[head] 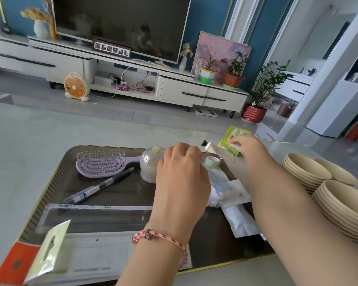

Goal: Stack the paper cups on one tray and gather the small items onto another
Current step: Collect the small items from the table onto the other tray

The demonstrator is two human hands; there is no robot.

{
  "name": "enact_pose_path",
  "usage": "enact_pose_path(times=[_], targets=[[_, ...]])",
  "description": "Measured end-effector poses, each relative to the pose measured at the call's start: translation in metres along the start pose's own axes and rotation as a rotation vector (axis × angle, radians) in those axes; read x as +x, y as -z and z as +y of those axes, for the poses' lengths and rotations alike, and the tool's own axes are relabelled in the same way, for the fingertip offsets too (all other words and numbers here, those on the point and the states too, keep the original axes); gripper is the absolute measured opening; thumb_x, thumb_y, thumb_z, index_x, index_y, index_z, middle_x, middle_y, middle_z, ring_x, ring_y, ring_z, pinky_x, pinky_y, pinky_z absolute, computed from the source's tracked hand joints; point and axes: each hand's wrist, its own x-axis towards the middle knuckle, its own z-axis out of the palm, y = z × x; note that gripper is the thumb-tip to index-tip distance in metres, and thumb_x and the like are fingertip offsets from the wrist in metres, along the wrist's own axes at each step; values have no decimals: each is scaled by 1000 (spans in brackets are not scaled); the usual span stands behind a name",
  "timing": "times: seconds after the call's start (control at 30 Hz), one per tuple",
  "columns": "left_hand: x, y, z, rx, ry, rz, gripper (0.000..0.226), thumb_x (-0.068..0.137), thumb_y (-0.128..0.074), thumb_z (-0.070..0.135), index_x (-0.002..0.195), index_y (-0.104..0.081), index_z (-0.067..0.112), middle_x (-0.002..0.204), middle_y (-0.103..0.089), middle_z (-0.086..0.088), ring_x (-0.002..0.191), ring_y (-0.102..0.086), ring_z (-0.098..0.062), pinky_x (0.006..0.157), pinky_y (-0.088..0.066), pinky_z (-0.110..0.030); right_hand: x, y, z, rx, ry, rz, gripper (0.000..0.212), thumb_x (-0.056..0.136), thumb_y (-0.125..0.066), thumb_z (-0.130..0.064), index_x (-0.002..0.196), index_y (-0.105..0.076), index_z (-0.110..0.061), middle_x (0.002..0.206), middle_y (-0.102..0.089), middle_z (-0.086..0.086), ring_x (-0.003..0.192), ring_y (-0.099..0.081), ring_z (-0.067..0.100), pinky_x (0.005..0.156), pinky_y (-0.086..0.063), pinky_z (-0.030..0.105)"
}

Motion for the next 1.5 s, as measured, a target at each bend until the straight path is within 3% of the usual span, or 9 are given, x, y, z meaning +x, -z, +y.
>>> enact_pose_path(times=[0.13,0.37,0.47,0.6,0.9,1.0,1.13,1.33,1.5], targets=[[-1,0,3,-4,3,-17,36,76,-36,13,98,-64,7,105,-62,-8,99,-54,-29,80,-45,-39,4,-6,-1,59,-22,-24,13,83,-66,-11,92,-56,-8,91,-54,9,74,-49,24,84,-41,36],[2,12,5,-77,82,-54,28,93,-39,11,114,-58,15,122,-52,2,113,-45,-17,92,-38,-27,-14,-20,1,500,11,174,56,76,-74,-14,125,-47,-4,124,-57,12,99,-55,25,90,-50,35],[6,22,3,-171,138,-29,27,94,-41,14,116,-57,16,121,-51,4,104,-51,-18,85,-36,-21,-43,-19,-26,623,110,230,46,78,-69,-14,120,-51,-7,118,-60,12,86,-55,22,75,-50,30],[11,43,-1,-342,279,30,28,95,-42,17,120,-55,17,116,-55,5,101,-50,-8,80,-32,-15,-115,-20,-48,779,218,-77,28,80,-68,-12,106,-57,-7,86,-60,6,61,-52,14,51,-44,23],[4,76,-4,-659,520,-50,29,97,-39,34,121,-53,26,108,-63,-7,102,-61,-24,98,-46,-47,-234,0,25,549,323,-629,12,88,-52,-9,93,-62,-6,78,-67,4,73,-61,17,78,-48,31],[-4,78,3,-726,505,-128,24,99,-35,30,105,-58,26,85,-65,-5,76,-64,-18,83,-56,-42,-236,4,31,538,325,-562,18,92,-50,-16,84,-64,-9,73,-67,2,68,-61,14,69,-50,27],[-7,72,9,-837,552,-157,27,101,-30,20,109,-55,24,87,-62,-6,82,-64,-18,76,-58,-38,-235,7,29,606,312,-494,24,94,-49,-20,99,-66,-3,83,-67,7,73,-63,16,72,-51,30],[-13,51,1,-396,535,-108,36,98,-36,12,130,-47,24,103,-65,-12,87,-68,-29,74,-57,-49,-232,21,22,776,488,-36,16,95,-51,-25,81,-53,-17,75,-61,-3,62,-60,4,55,-49,15],[-21,34,19,-550,684,-394,51,92,-46,12,138,-35,32,104,-63,-4,83,-66,-20,70,-59,-40,-227,30,25,705,477,-130,15,93,-54,-23,78,-53,-18,70,-61,-4,55,-59,4,50,-45,18]])
